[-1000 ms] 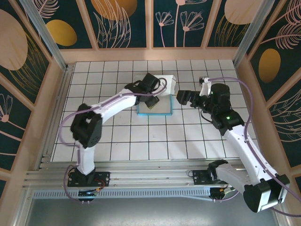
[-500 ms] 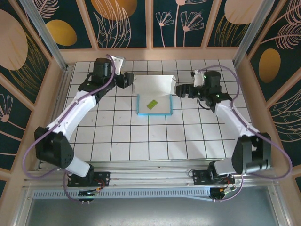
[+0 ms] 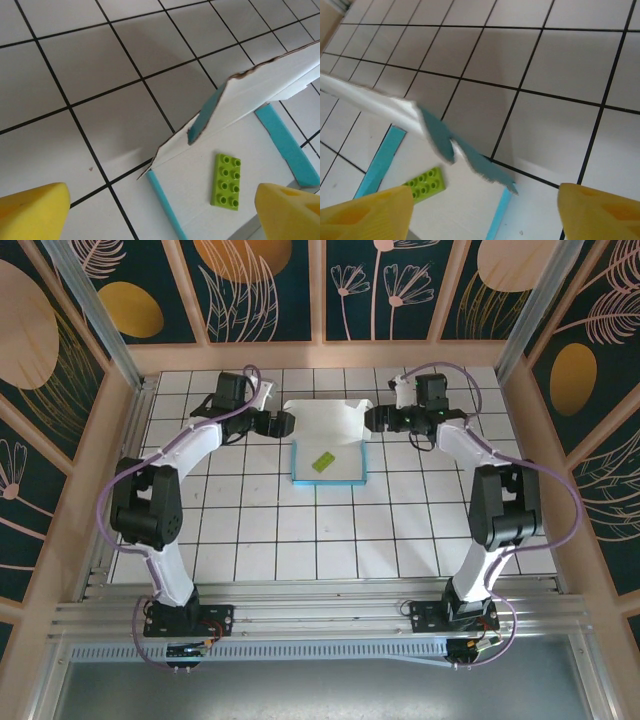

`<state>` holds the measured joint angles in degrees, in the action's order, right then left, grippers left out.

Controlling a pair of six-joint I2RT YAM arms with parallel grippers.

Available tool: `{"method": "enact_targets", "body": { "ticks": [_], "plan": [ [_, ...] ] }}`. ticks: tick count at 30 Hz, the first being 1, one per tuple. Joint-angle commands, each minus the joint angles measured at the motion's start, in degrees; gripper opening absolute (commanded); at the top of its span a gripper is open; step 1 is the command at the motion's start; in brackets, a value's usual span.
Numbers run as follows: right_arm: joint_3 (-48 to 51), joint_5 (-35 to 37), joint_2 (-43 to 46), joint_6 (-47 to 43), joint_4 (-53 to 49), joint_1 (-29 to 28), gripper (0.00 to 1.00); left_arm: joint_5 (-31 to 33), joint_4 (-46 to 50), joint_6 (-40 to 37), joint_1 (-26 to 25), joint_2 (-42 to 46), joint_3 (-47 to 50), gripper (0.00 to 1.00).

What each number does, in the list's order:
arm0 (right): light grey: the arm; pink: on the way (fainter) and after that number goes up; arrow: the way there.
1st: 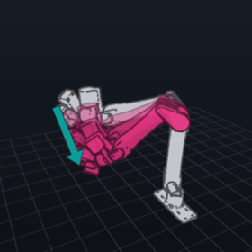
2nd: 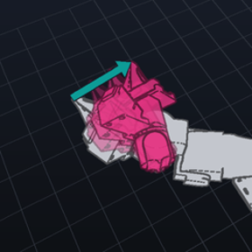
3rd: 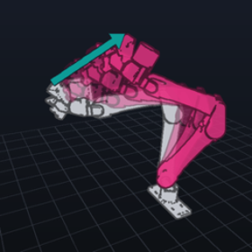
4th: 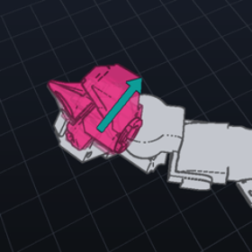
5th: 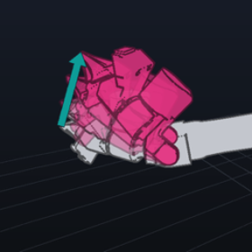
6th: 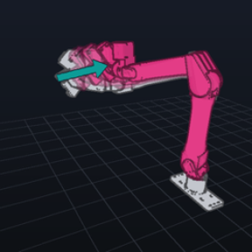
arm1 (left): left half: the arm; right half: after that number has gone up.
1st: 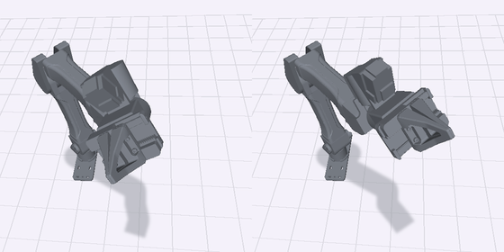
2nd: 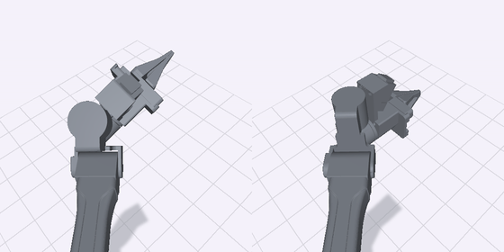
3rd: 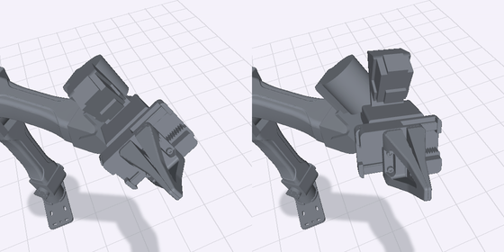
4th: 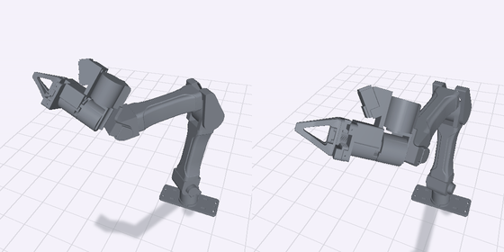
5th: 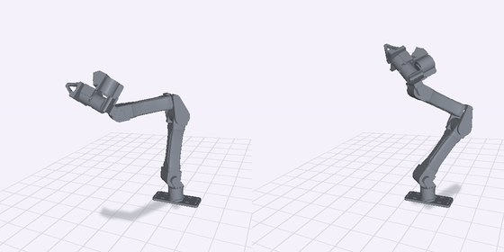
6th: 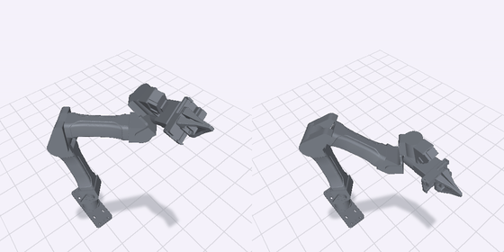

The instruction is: Fold the paper box

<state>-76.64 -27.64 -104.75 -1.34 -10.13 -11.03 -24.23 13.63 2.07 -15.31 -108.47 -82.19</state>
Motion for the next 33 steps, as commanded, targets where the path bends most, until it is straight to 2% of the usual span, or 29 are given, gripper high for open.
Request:
{"method": "enact_targets", "body": {
  "ticks": [1,7,12,16,18,23,30,32,33],
  "plan": [
    [-2.71,-1.9,-2.0,-0.07,-0.35,0.23,0.62,-3.21,0.72,-2.47,0.11,-1.08,-2.94,0.92],
    [-3.68,-3.1,-3.7,0.28,0.66,0.09,0.49,-3.6,1.73,-2.19,0.11,-2.86,-4.26,0.81],
    [-5.0,-4.08,-4.92,-0.05,0.09,-0.12,0.45,-4.11,1.49,-1.98,0.12,-3.48,-4.38,0.74],
    [-5.61,-4.06,-5.64,0.69,-0.28,-0.28,0.37,-4.62,2.27,-1.64,0.13,-4.9,-5.73,0.69],
    [-5.62,-3.51,-5.73,1.75,-0.19,-0.38,0.32,-4.72,2.37,-1.44,0.16,-5.44,-5.92,0.59],
    [-5.12,-3.32,-5.86,3.17,-0.21,-0.49,0.31,-5.86,2.1,-0.72,0.11,-6.35,-5.96,0.42],
    [-4.35,-0.98,-5.08,4.23,-0.03,-1.55,0.24,-7.69,0.65,1.45,0.11,-6.48,-4.83,0.27],
    [-3.4,-0.69,-4.53,4.42,0.77,-1.91,0.24,-6.64,0.44,1.55,0.11,-6.31,-4.23,0.27],
    [-2.91,-0.5,-4.29,4.42,1.28,-1.97,0.24,-5.72,0.43,1.38,0.11,-6.03,-3.89,0.33]
  ]
}}
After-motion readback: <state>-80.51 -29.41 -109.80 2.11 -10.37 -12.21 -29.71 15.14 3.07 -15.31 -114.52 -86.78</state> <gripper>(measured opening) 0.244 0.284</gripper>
